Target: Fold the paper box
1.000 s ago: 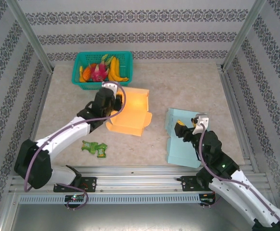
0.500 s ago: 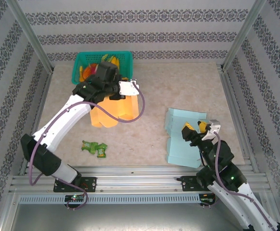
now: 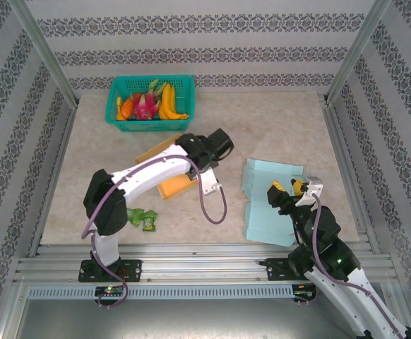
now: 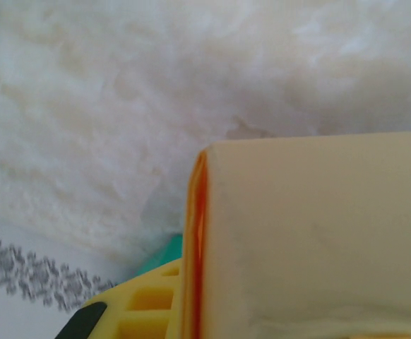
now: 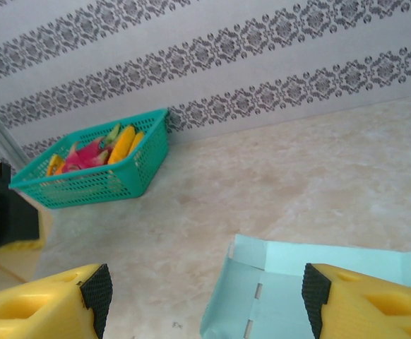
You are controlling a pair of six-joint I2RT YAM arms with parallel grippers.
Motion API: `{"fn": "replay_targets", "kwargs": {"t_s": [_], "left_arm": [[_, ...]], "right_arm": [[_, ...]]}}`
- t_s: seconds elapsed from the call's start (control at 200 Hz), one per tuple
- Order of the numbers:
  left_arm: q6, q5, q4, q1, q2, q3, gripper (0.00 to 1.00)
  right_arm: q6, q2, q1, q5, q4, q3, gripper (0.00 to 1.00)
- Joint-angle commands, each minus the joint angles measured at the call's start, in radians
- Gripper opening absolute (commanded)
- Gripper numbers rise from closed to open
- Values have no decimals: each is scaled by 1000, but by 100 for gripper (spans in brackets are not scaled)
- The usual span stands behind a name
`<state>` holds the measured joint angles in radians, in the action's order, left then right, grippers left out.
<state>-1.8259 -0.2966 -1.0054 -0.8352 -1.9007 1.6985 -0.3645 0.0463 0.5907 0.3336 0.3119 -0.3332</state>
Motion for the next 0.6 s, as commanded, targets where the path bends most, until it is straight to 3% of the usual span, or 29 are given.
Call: {"fn": "replay_targets", "kwargs": {"t_s": [0.0,0.11,0.27,0.39,0.47,0.595], "left_arm": [[-90,-49,5,-19,-56,-41,2],[-97,-36,76,-21,-100,-85,4],[-72,-5,126,-27,-156,-110,16],[-56,5,133,-27,-179,-102,37],[-57,13,131,-27,-176,-96,62],[-31,34,136,-28,-142,-91,61]], "right_arm": [[2,-11,-4,30,4,13,73],[3,-10,-6,25,2,16,73],[1,-11,-5,22,4,15,73],[3,-10,-5,24,6,16,73],[5,-9,-5,27,4,19,73],[7,-1,-6,31,1,21,73]]}}
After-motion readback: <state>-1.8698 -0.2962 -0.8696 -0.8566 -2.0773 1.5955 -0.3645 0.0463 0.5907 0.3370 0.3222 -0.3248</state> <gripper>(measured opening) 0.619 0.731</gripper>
